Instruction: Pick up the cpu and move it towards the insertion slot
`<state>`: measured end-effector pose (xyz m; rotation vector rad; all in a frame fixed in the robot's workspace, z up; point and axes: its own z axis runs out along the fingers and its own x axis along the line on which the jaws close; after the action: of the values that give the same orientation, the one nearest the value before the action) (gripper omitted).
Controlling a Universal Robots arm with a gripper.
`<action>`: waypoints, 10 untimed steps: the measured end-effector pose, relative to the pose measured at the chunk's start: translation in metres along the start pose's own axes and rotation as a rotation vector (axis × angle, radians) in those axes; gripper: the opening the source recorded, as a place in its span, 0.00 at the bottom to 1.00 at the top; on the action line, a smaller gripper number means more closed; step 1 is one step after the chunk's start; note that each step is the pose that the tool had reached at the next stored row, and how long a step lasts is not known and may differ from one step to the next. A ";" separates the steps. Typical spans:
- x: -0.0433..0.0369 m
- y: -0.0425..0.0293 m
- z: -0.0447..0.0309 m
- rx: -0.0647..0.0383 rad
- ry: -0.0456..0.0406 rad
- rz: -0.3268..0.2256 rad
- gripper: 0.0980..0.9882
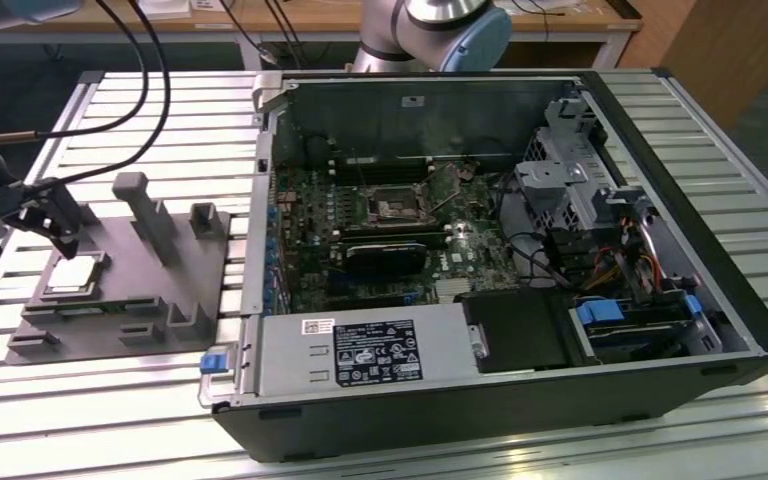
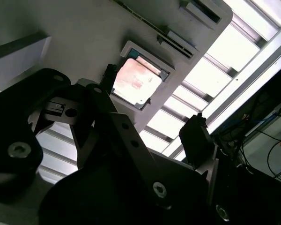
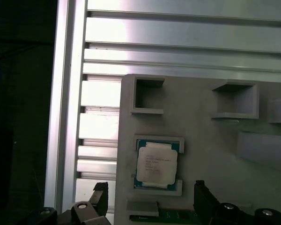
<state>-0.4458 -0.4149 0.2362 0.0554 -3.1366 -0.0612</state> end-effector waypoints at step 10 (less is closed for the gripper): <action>0.0000 -0.0001 0.0022 0.000 0.0000 0.000 0.81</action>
<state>-0.4458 -0.4149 0.2340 0.0553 -3.1365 -0.0611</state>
